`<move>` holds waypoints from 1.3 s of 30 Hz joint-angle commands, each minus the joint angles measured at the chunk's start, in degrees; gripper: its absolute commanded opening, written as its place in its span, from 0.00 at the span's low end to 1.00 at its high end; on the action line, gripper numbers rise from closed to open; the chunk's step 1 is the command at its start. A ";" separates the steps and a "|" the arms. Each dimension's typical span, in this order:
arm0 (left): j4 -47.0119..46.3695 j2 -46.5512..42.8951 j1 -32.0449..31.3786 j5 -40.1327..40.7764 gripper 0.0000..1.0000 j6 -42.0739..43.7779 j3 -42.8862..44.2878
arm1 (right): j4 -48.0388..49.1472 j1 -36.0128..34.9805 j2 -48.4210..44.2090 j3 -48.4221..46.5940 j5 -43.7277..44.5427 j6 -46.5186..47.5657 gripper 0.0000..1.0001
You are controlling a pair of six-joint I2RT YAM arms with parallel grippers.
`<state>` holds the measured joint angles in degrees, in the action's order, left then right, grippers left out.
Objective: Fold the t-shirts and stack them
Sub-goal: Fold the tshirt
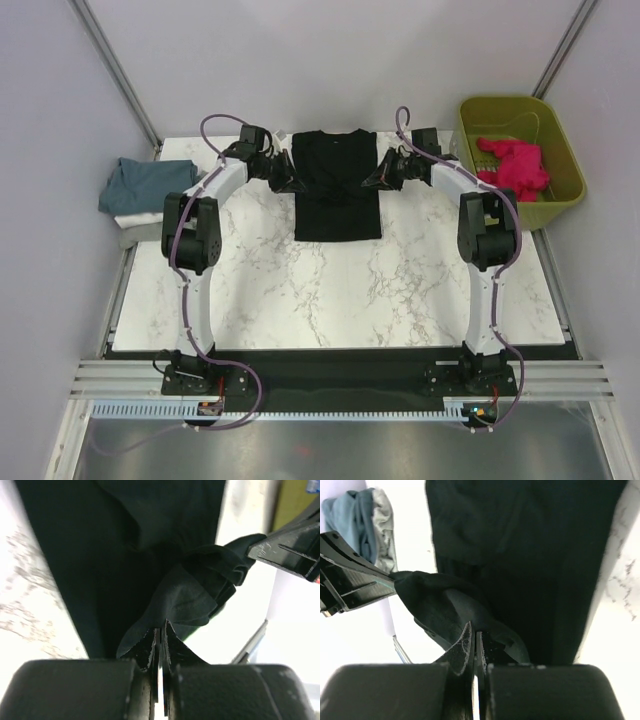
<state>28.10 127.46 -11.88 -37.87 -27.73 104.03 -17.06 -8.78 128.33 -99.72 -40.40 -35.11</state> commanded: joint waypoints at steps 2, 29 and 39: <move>-2.78 0.25 0.19 5.52 0.07 1.35 4.25 | 3.17 -0.01 -0.18 -3.81 1.11 2.06 0.11; 3.72 -12.42 4.32 -6.25 0.78 1.97 -29.76 | -2.37 2.89 -15.31 29.94 -2.58 5.49 0.60; 2.59 -5.73 2.74 -6.69 0.77 -4.20 -25.46 | -1.22 0.34 -11.71 28.62 -0.73 5.23 0.60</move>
<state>32.82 119.13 -8.19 -45.58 -26.20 76.77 -20.05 -8.36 115.28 -69.17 -42.57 -30.24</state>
